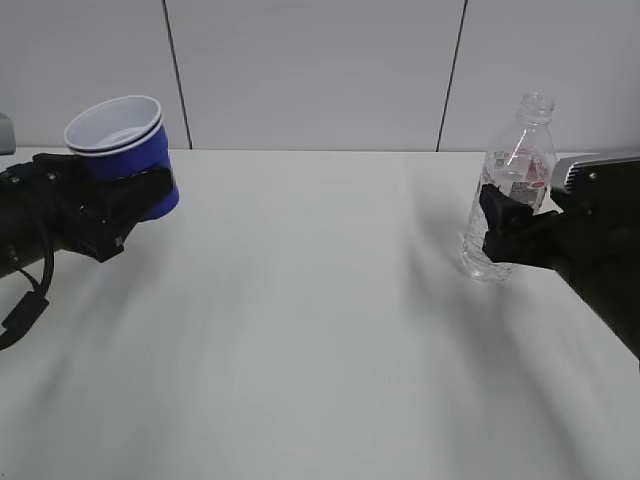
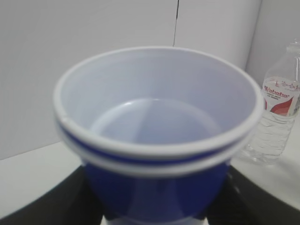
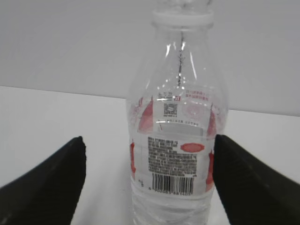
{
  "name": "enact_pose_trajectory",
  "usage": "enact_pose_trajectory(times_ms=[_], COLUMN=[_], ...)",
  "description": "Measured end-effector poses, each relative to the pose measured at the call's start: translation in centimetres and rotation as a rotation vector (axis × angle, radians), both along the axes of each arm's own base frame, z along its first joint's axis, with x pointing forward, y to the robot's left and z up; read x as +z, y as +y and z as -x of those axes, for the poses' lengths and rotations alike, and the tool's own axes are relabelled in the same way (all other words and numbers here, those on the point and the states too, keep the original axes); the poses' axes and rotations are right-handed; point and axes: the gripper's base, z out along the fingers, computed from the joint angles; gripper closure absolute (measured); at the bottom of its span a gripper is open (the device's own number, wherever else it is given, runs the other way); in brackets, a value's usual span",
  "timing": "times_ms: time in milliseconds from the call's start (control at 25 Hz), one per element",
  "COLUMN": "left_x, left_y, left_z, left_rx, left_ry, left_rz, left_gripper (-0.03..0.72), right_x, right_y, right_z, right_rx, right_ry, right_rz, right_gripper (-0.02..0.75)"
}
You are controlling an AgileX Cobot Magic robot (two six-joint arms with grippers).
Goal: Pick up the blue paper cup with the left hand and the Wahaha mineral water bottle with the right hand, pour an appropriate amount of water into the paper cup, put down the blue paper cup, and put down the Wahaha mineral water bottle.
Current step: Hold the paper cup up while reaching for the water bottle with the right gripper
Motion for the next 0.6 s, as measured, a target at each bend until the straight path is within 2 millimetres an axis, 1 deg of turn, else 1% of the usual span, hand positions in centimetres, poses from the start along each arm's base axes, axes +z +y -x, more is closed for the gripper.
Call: enact_pose_trajectory(times_ms=[320, 600], left_x=[0.0, 0.0], left_y=[0.0, 0.0], left_z=[0.0, 0.0], left_rx=[0.001, 0.001], left_ry=[0.000, 0.000], left_rz=[0.000, 0.000], left_gripper=[0.244, 0.245], right_x=[-0.1, -2.3], right_y=[-0.3, -0.2], right_z=[-0.1, -0.6], right_rx=[-0.039, -0.041], right_ry=[0.005, 0.068], right_rz=[-0.005, 0.026], right_gripper=[0.085, 0.085])
